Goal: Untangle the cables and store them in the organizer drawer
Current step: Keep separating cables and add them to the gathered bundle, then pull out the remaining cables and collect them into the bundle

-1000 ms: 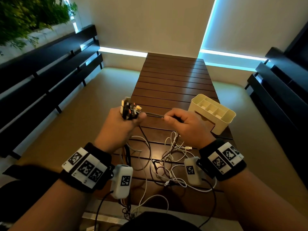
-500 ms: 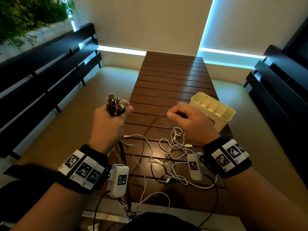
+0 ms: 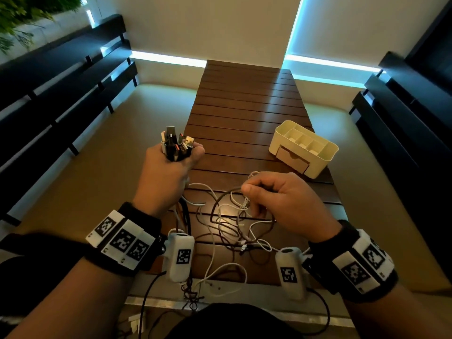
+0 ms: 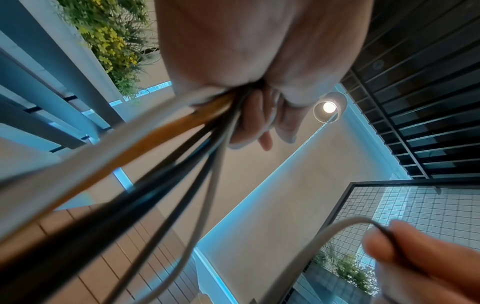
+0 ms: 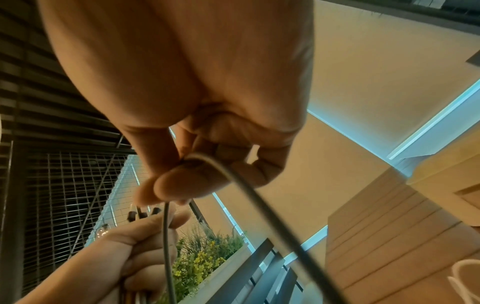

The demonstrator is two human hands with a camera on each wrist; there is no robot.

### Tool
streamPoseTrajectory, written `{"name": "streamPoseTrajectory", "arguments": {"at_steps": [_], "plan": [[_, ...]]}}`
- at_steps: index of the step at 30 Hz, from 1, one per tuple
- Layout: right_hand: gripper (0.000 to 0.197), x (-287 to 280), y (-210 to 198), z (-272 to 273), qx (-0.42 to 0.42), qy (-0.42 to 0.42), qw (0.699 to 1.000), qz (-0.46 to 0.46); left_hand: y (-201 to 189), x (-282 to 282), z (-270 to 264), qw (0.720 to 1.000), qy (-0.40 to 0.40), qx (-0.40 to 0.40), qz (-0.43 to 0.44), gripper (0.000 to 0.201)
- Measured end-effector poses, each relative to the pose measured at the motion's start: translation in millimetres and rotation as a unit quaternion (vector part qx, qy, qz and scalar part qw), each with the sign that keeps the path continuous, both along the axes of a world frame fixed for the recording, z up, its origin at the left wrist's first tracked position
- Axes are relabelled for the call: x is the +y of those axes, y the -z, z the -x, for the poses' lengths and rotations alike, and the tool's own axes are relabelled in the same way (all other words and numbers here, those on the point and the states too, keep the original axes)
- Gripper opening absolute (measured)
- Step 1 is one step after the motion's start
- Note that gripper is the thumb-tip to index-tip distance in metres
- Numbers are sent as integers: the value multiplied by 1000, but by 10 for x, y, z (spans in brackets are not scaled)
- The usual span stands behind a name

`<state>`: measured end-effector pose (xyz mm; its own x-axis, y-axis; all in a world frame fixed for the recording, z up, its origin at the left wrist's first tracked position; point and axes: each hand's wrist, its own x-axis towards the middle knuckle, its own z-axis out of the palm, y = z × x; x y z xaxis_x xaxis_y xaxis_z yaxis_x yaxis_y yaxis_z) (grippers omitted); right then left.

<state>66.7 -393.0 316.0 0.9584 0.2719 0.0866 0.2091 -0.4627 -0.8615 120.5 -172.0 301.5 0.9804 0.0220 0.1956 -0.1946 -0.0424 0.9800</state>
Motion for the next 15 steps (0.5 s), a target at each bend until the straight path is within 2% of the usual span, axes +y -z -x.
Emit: {"name": "streamPoseTrajectory", "arguments": {"at_steps": [4,8,10,12,14,15], "plan": [[16,-85,76,172,91,-8,995,38,47,-36,53,999,26,29,32,21],[19,-163,63,348,172,-16,985,-1,81,-42,97,996,53,53,50,12],[17,-184,84,380,168,-31,985,34,64,-60,126,995,63,57,53,11],[17,-202,170,361,137,-33,983,120,22,-82,163,993,75,65,60,17],[33,-222,256,299,109,5,976,188,-36,-99,206,990,88,75,76,25],[47,-223,282,261,103,22,976,191,-73,-103,229,989,94,79,82,27]]}}
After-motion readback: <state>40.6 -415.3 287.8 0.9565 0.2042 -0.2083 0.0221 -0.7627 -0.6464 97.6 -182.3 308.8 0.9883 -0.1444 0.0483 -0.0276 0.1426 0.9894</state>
